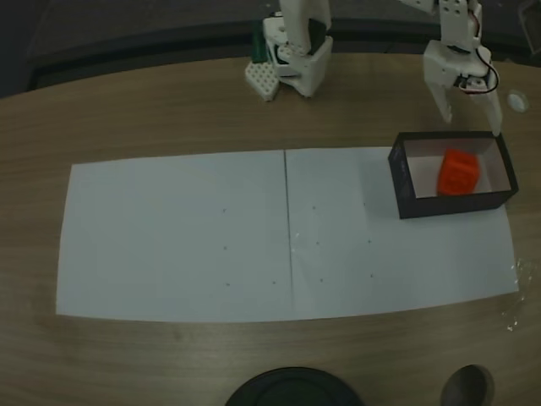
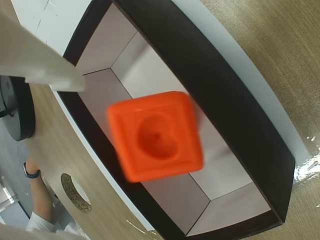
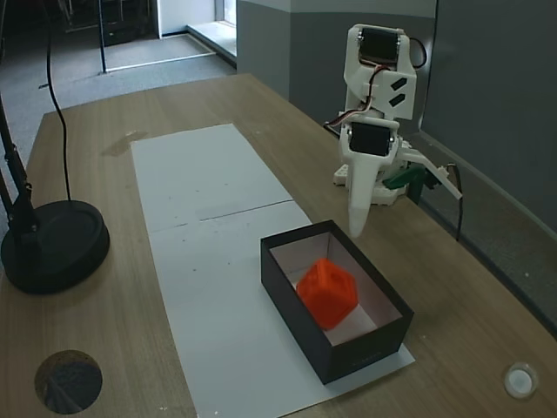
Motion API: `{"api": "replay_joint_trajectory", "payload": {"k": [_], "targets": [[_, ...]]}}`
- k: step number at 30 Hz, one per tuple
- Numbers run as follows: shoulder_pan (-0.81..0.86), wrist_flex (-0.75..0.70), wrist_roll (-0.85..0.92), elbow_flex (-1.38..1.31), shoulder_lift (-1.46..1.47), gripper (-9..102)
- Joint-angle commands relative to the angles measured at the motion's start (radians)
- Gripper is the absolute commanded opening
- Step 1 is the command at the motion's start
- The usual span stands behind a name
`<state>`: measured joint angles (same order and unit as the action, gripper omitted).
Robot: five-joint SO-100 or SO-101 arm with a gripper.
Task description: Grab a orange square and put it in the box.
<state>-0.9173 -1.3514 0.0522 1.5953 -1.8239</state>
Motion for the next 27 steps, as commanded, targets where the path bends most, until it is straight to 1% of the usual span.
{"api": "replay_joint_trajectory", "payload": {"k": [1, 4, 6, 9, 13, 17, 20, 24, 27], "targets": [[0.012, 0.000, -0.003, -0.017, -0.063, 20], [0.080, 0.000, -0.005, -0.025, -0.078, 5], [0.153, -0.015, -0.005, -0.029, -0.120, 0], [0.276, -0.061, -0.011, -0.031, -0.241, 0], [0.482, -0.101, -0.038, 0.009, -0.486, 0], [0.723, -0.094, -0.041, 0.146, -0.753, 0], [0.865, -0.092, -0.040, 0.268, -0.950, 0], [0.983, -0.066, -0.032, 0.394, -1.169, 0], [1.000, -0.017, -0.031, 0.488, -1.287, 0]]}}
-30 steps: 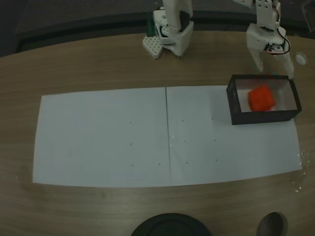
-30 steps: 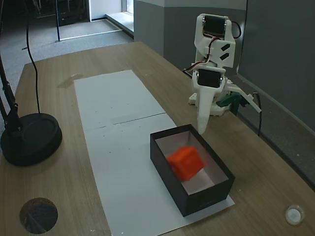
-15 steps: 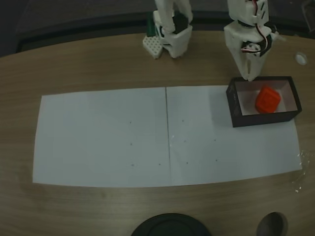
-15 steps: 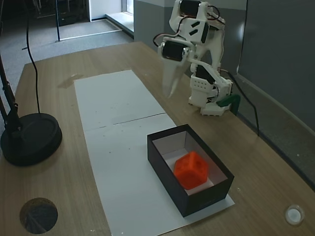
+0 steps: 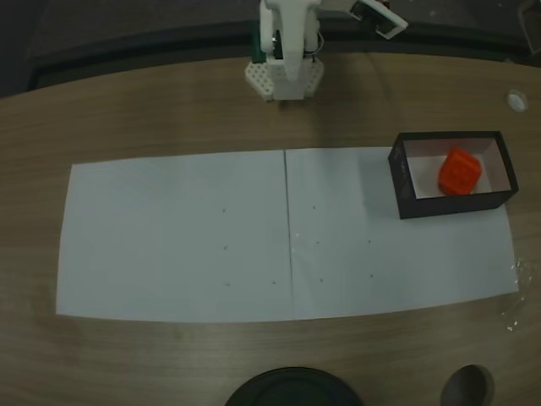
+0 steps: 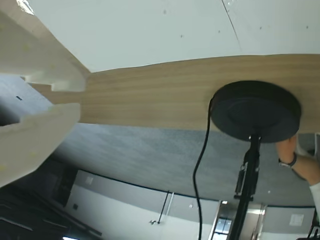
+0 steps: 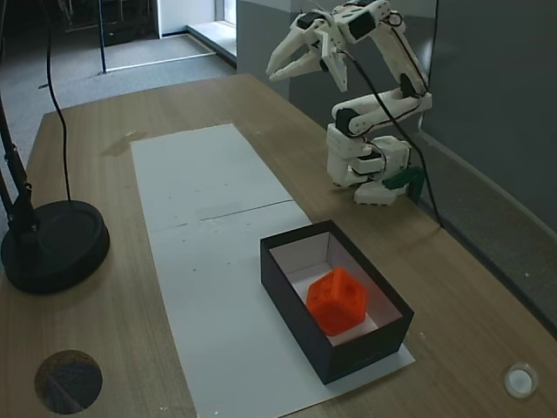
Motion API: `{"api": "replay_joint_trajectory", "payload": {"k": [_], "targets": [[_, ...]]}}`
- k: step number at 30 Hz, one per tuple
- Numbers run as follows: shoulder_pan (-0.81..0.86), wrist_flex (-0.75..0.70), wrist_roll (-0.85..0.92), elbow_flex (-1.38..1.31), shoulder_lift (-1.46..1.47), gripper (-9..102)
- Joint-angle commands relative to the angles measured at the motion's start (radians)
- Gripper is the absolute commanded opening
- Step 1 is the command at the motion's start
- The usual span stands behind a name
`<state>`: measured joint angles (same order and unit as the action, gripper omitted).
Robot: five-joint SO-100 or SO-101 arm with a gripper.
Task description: Grab a orange square and put it in the box.
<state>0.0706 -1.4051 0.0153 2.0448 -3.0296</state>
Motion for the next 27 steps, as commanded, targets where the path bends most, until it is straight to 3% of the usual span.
{"api": "replay_joint_trajectory", "payload": {"k": [1, 13, 27], "targets": [[0.012, 0.052, 0.006, 0.071, -0.114, 0], [0.020, 0.225, 0.005, 0.377, -0.434, 0], [0.018, 0.239, -0.003, 0.726, -0.446, 0]]}}
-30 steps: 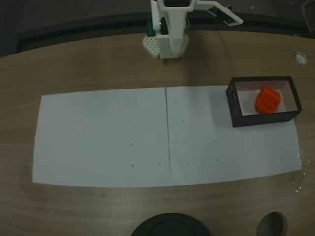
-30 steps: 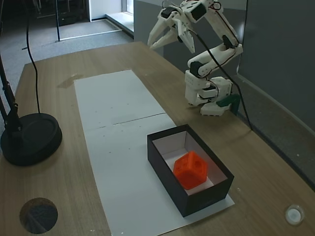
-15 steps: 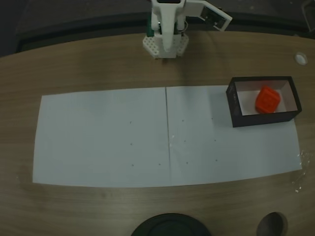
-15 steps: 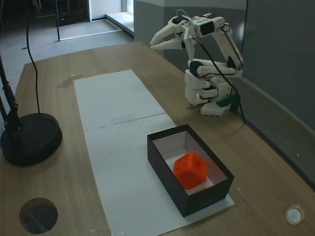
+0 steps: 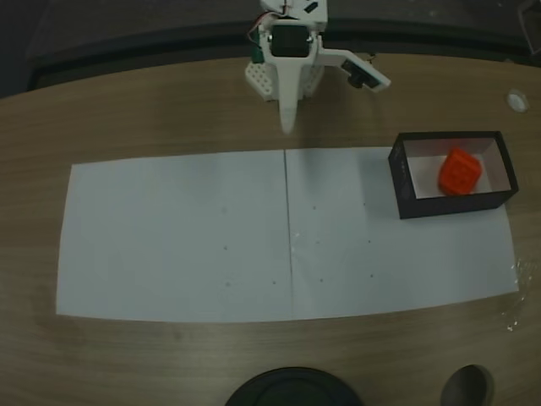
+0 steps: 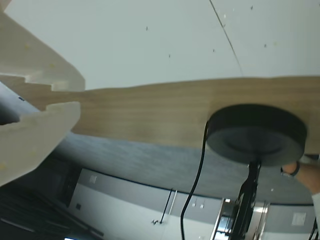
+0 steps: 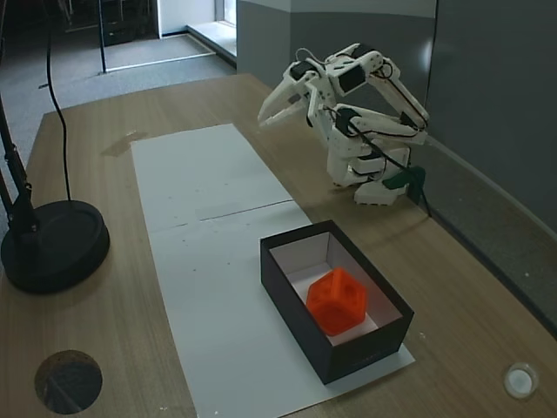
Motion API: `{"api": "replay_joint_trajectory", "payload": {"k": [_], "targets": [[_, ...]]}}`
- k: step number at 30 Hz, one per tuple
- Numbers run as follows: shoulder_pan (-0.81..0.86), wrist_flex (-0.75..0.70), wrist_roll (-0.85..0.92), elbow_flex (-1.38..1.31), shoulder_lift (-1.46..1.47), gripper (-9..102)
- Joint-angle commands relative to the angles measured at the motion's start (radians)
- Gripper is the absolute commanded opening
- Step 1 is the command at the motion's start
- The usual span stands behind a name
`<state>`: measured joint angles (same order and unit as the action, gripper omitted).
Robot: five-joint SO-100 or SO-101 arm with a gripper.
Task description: Grab a orange square and put it in the box.
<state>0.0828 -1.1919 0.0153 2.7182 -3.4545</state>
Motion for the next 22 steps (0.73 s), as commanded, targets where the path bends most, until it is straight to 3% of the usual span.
{"api": "replay_joint_trajectory", "payload": {"k": [1, 8, 13, 22], "targets": [[0.006, 0.026, -0.003, 0.097, -0.021, 0], [-0.002, 0.018, -0.003, 0.313, -0.021, 0], [-0.005, -0.103, 0.000, 0.282, -0.018, 0], [-0.003, -0.103, -0.005, 0.281, -0.020, 0]]}}
